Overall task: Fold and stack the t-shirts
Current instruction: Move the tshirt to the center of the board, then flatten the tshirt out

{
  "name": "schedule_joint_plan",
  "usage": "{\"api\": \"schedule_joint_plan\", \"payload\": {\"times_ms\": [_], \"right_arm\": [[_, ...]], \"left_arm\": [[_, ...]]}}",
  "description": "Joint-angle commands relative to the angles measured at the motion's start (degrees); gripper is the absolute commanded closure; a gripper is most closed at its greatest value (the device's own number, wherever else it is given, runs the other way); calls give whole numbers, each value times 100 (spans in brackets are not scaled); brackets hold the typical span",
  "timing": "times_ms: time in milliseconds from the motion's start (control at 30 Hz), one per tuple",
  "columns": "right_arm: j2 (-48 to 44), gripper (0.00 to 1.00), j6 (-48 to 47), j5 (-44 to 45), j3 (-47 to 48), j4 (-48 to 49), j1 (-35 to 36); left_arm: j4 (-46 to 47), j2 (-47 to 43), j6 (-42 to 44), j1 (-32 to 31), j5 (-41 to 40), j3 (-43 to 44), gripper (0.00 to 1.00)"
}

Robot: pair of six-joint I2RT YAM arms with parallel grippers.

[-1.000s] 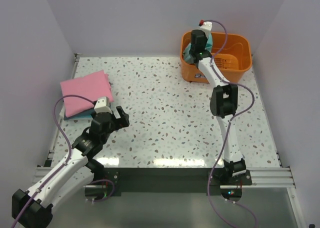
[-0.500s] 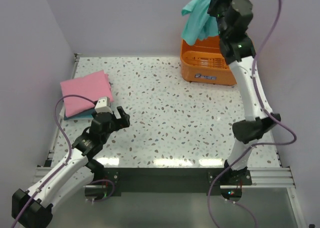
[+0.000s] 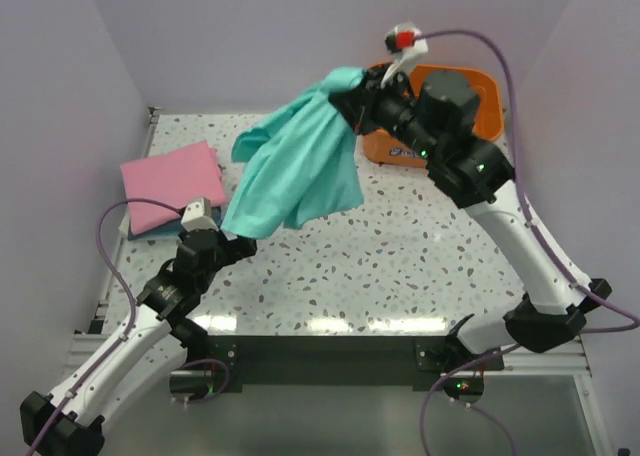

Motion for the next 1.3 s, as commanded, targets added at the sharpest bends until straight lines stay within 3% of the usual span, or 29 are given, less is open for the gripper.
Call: {"api": "schedule_joint_plan", "payload": {"times_ms": [0, 67, 100, 133, 167, 200, 233, 333, 467, 533, 567, 700, 900, 1067, 1267], "right_arm": [[-1054, 98, 257, 1682, -2380, -459, -37], [-1558, 96, 537, 2875, -3573, -466, -81], [-2022, 67, 948, 3550, -4579, -528, -177], [-2200, 51, 1169, 3662, -4990, -607, -265], [-2385, 26, 1485, 3698, -5594, -834, -448], [-2622, 8, 1653, 3707, -5809, -992, -537], [-2737, 1, 1829, 3855, -5977, -1168, -599], [-3010, 1, 2103, 3717, -6434, -1398, -608], [-3107, 1, 1858, 2323, -6751, -988, -565], [-2976, 1, 1761, 1793, -6901, -565, -171], [-2645, 1, 1682, 1451, -6901, -154, 57], [-1265, 1, 1602, 1456, -6359, 525, 1593], [1299, 2, 1672, 1940, -4618, 483, 2661], [2613, 17, 1839, 2265, -3520, 62, 2811], [3422, 42, 2032, 2835, -3114, -281, 2811]], "left_arm": [[-636, -117, -557, -6, -491, 258, 0], [-1075, -161, -865, -6, -833, 320, 0], [-1146, -170, -901, -6, -896, 355, 0], [-1251, -196, -936, -6, -923, 355, 0], [-1296, -188, -962, -6, -975, 399, 0], [-1314, -187, -980, -6, -958, 417, 0], [-1305, -127, -980, -6, -941, 417, 0], [-1122, 58, -875, -6, -695, 364, 0], [-761, 269, -708, -6, 191, 128, 0], [-559, 322, -725, -6, 386, -4, 0], [-541, 340, -769, -6, 369, -83, 0], [-1057, 419, -1084, -6, -25, 47, 0], [-1999, 252, -1955, -6, -1019, 144, 0], [-1982, -20, -2044, -6, -941, 48, 0], [-1991, 41, -2017, -6, -897, 65, 0]]}}
